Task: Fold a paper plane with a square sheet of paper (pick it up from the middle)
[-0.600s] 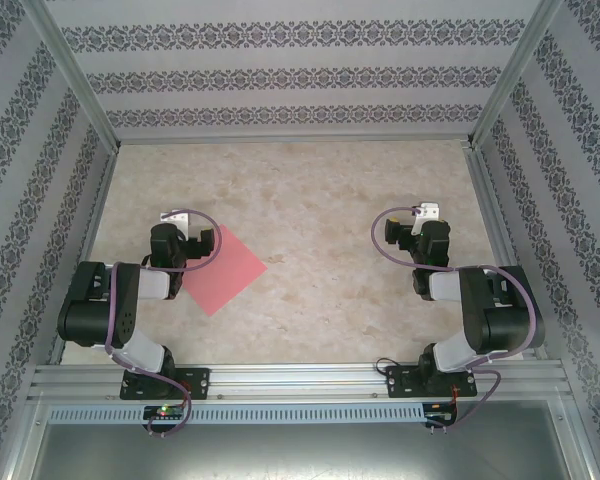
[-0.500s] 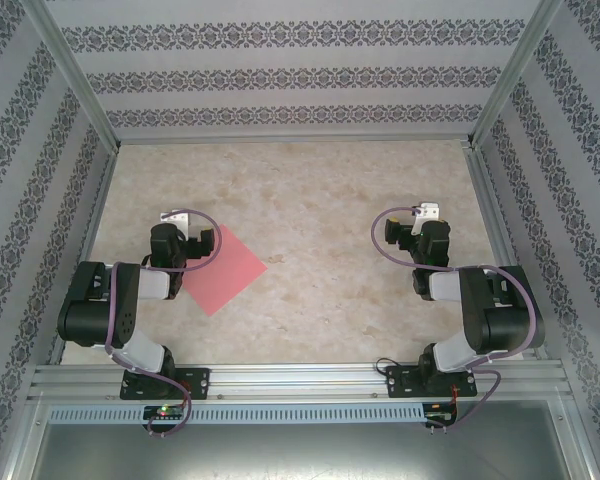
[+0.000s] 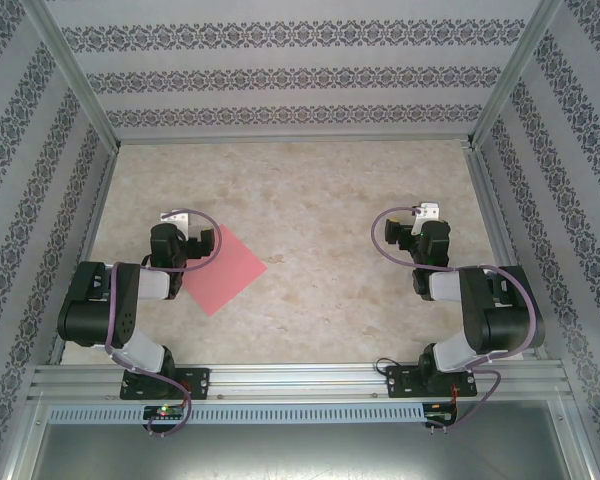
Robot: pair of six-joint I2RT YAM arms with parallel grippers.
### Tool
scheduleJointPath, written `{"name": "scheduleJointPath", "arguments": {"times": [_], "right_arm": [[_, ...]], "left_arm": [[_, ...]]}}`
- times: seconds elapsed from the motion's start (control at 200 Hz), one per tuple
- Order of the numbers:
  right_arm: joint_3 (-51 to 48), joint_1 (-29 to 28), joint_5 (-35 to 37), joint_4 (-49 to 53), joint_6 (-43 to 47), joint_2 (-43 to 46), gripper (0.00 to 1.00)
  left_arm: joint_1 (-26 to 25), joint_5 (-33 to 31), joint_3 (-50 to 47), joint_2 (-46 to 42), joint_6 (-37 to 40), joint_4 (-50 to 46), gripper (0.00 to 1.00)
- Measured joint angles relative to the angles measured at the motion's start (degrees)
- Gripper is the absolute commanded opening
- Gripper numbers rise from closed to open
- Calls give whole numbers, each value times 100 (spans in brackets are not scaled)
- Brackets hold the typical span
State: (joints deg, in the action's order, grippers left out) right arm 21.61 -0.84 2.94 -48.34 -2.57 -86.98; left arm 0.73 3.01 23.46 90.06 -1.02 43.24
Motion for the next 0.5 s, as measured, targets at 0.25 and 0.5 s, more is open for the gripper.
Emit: {"name": "scheduleJointPath", "arguments": {"times": [0.25,0.5], "right_arm": [[11,0,-83,387,2,505,98],[518,0,-831,1847,-96,2094,98]], "left_arm": [[-24,-151,334,-439,-4,-839,100],[-28,-50,2127,-1335,-507,-3209,100]]}}
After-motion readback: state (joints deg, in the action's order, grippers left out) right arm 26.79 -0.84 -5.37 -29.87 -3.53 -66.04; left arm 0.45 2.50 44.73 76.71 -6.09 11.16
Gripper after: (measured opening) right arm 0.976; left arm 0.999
